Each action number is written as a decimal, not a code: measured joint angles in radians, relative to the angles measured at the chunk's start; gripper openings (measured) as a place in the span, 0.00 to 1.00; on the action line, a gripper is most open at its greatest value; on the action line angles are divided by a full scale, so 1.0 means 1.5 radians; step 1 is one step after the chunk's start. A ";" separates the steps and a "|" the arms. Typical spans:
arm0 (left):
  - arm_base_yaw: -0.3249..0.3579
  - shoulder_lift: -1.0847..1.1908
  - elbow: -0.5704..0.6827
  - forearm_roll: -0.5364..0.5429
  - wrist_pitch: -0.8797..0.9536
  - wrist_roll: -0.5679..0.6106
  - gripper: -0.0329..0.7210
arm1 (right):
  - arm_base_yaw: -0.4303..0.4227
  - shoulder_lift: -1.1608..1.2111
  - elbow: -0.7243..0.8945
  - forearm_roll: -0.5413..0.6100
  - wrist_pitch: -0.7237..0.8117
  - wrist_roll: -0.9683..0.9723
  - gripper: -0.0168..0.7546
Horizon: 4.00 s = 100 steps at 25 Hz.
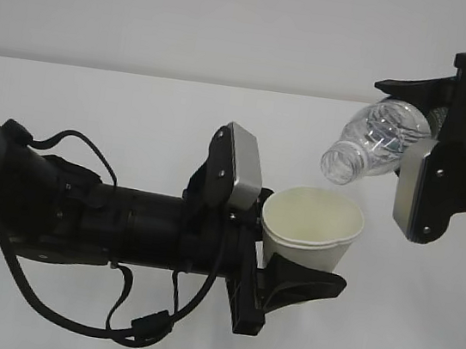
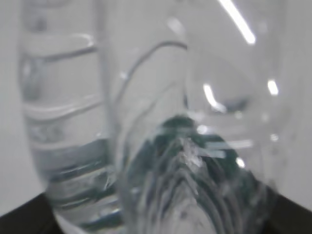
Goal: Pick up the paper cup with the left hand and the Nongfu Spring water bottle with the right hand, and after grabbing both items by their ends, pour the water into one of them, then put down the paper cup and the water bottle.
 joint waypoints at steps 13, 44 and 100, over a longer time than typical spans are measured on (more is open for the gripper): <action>0.000 0.000 0.000 0.013 0.000 0.000 0.64 | 0.000 0.000 0.000 0.000 0.000 -0.022 0.66; 0.000 0.000 0.000 0.014 0.001 0.000 0.63 | 0.000 0.000 -0.001 0.000 -0.019 -0.030 0.66; 0.000 0.000 0.000 -0.019 0.010 0.000 0.61 | 0.000 0.000 -0.023 0.000 -0.030 -0.031 0.66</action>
